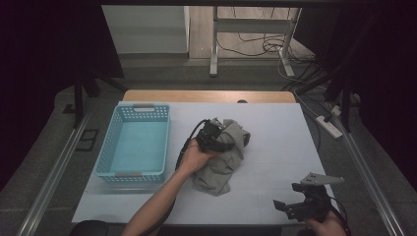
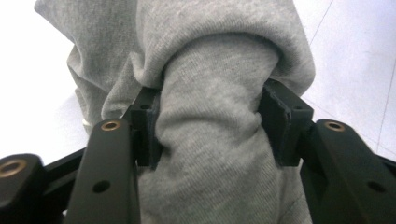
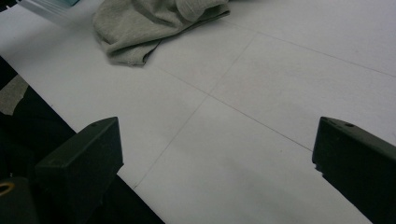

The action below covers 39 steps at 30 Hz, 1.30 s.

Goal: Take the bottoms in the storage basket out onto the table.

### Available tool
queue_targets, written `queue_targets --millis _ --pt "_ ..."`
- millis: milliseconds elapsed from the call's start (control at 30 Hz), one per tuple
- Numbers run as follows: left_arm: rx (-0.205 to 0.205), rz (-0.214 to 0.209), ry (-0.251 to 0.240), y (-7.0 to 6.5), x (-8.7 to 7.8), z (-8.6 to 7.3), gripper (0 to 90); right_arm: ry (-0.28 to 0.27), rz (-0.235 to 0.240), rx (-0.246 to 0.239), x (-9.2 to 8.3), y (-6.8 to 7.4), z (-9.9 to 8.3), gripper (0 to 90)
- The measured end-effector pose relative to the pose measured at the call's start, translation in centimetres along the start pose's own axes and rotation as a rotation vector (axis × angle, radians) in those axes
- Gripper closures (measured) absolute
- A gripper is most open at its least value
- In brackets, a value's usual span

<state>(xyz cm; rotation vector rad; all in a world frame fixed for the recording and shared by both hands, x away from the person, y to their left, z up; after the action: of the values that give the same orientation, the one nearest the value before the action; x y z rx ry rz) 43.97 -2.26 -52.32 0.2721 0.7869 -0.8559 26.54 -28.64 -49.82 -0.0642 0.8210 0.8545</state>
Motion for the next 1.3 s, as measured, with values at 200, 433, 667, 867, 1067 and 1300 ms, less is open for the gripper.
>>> queue_targets --millis 200,433,667,867,1067,1300 --pt "-0.007 0.006 0.0 0.2 0.7 -0.6 43.0 0.003 0.0 -0.003 0.0 0.0 0.0 2.2" --pt "-0.002 0.011 0.001 0.2 1.3 -1.1 37.5 0.005 0.0 -0.004 0.0 0.0 0.0 2.2" --pt "-0.012 0.003 0.011 0.3 1.7 -1.3 29.7 0.008 0.0 -0.007 0.0 0.0 0.0 2.2" --pt "-0.007 -0.006 0.013 0.2 1.7 -1.3 23.5 0.011 0.001 -0.007 0.1 0.1 0.0 2.2" --pt "-0.015 -0.013 0.028 0.1 1.5 -1.0 20.0 0.011 0.002 -0.006 0.1 0.0 0.0 2.2" --pt "-0.017 -0.029 0.027 -0.2 1.4 -0.8 11.7 0.012 0.003 -0.006 0.1 0.0 0.0 2.2"
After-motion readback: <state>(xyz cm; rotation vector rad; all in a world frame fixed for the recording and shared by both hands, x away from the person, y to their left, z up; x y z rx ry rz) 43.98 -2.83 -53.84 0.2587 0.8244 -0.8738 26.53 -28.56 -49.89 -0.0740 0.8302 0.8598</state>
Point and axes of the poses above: each handheld gripper's, and its own axes: x roughly forward along the jaws, z roughly out of its top, y roughly to its left, the point moved 5 cm from there along x, roughly forward along the jaws, and after that the axes turned 7 degrees about z, right-handed, at the moved point
